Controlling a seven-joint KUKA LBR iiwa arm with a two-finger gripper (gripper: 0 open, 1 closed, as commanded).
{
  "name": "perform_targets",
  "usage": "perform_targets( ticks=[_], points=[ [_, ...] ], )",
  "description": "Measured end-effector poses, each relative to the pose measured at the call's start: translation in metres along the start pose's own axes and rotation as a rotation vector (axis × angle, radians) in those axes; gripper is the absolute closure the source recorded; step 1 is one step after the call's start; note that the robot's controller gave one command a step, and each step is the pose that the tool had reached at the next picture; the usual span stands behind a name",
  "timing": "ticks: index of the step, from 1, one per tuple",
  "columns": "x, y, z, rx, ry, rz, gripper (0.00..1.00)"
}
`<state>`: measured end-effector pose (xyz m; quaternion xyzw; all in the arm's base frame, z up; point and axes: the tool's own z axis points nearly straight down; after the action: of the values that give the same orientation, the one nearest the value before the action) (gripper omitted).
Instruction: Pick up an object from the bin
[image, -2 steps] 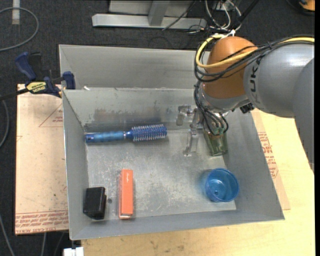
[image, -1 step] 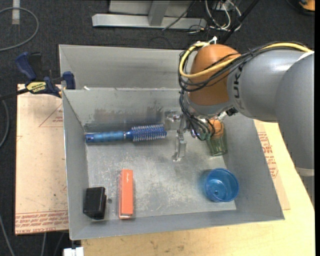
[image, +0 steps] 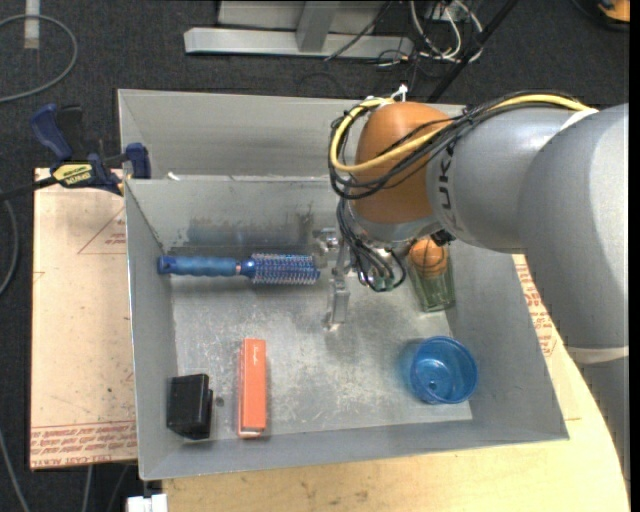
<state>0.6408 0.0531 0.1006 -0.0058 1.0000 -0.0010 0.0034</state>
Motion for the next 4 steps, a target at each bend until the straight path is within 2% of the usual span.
perform_targets(
  ticks=[1,2,3,4],
  points=[
    [-0.009,0.025,0.008,0.001,-0.005,0.089,0.0],
    [-0.01,0.062,0.023,0.001,-0.002,-0.051,1.0],
    [-0.01,0.062,0.023,0.001,-0.002,-0.051,1.0],
    [-0.012,0.063,-0.158,-0.001,-0.011,0.008,1.0]
  ],
)
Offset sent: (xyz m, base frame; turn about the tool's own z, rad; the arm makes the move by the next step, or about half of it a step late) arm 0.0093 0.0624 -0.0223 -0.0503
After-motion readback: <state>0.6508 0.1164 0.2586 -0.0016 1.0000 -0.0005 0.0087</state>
